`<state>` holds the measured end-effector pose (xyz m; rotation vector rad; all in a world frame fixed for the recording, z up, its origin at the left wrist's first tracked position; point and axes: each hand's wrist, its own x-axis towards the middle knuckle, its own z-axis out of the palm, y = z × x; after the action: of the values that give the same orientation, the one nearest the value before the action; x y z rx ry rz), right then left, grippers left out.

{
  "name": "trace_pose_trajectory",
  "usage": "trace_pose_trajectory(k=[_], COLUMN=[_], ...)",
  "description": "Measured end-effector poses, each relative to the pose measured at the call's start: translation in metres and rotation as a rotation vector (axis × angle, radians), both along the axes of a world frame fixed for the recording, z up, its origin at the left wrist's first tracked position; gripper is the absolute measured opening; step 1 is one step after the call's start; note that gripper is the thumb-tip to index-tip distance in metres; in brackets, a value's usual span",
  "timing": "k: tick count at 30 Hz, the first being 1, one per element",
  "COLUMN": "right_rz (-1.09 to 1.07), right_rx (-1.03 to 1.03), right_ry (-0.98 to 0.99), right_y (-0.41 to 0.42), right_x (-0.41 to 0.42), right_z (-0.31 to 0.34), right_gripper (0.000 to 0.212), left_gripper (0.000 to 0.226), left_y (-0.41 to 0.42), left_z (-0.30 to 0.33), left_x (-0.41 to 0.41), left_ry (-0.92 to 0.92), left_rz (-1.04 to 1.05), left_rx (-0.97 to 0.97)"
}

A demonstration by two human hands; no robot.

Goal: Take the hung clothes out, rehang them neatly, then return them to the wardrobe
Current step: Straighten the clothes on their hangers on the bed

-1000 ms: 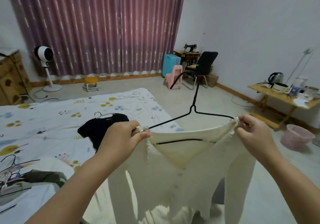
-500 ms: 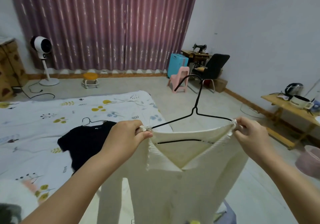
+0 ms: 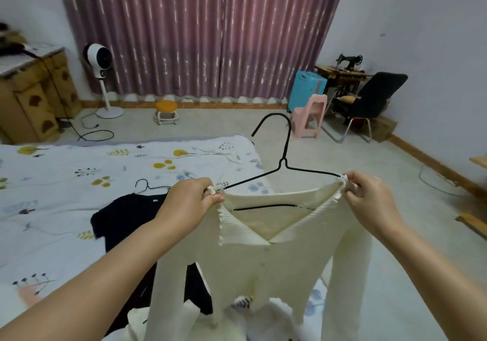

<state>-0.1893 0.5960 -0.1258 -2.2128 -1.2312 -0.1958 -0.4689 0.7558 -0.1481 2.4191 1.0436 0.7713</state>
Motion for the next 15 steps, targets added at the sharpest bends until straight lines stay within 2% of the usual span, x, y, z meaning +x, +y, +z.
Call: trace_pose_trajectory(k=[6, 15], right_rz=[0.084, 0.203], right_rx=[-0.054, -0.123], right_ry=[0.068, 0.158], right_y=[0.094, 0.229], right_x=[0.07, 0.148], right_z=[-0.056, -0.165], right_gripper=[0.021, 0.018], left_gripper=[0.042, 0.03], left_y=[0.072, 0.183], left_z=[-0.039, -0.134], left_x=[0.057, 0.126], left_ry=[0.156, 0.41], left_rz=[0.106, 0.294], left_rx=[0.003, -0.004])
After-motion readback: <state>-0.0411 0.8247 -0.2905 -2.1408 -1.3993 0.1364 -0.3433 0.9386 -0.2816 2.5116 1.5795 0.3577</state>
